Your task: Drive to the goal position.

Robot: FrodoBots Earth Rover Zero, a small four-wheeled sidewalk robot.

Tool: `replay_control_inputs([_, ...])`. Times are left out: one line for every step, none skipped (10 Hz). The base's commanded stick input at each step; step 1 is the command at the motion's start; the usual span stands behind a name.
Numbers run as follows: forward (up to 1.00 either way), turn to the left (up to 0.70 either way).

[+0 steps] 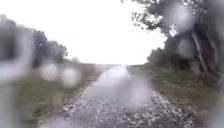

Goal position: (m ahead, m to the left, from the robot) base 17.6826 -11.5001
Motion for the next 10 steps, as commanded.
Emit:
replay_control_inputs([0.85, 0.0])
replay_control_inputs([0.85, 0.0])
replay_control_inputs([0.85, 0.0])
replay_control_inputs([0.85, 0.0])
replay_control_inputs([0.85, 0.0])
replay_control_inputs([0.85, 0.0])
replay_control_inputs([0.85, 0.0])
replay_control_inputs([0.85, 0.0])
replay_control_inputs([0.85, 0.0])
replay_control_inputs([0.85, 0.0])
